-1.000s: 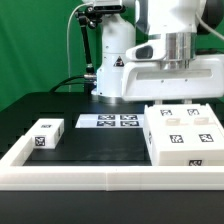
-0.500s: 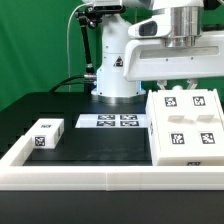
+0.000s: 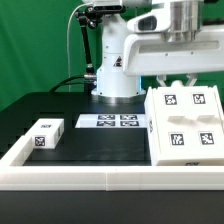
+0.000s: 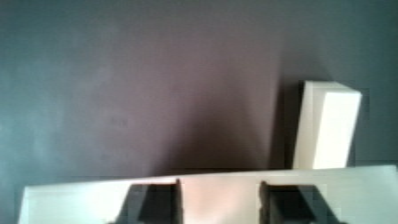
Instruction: Assemble cabinet
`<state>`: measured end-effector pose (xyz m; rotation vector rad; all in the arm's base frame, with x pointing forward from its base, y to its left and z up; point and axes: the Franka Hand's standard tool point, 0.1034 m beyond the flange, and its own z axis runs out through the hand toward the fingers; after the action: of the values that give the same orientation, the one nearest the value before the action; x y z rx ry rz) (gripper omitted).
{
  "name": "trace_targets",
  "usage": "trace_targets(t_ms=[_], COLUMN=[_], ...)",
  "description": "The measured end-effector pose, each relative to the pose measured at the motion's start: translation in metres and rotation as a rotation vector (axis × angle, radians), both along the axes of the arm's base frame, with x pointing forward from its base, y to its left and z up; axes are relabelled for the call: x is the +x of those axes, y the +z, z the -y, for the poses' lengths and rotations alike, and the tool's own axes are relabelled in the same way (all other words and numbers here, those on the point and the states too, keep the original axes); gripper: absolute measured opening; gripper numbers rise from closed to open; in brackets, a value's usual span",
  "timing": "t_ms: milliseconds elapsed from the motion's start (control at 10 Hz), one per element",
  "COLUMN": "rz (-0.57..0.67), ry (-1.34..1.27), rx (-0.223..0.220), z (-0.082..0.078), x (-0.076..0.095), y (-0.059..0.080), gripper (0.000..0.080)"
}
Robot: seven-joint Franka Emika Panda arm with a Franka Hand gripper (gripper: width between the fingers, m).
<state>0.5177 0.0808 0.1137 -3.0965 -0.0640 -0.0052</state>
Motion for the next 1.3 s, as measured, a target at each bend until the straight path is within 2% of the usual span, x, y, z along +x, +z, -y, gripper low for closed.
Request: trace_targets(t_ms=[200,700,900,1100,1200,1300], rz=[-0.021,-0.019,-0.03,-0.027,-0.028,-0.029], ry=[-0.003,-0.005,-0.006,-0.006,-0.006,-0.006], rx=[0.002,0.003,0.006,0.006,0.006,0.006], z=[0.0,0.001,0.0,0.0,0.0,0.0], x=[0.016,0.021,0.031,0.038,0.038,0.038], y=[0.012,0.016,0.024,0.025,0.025,0.024], gripper=[0.0207,0.02,0.0192,0.0181,0.023,0.0369])
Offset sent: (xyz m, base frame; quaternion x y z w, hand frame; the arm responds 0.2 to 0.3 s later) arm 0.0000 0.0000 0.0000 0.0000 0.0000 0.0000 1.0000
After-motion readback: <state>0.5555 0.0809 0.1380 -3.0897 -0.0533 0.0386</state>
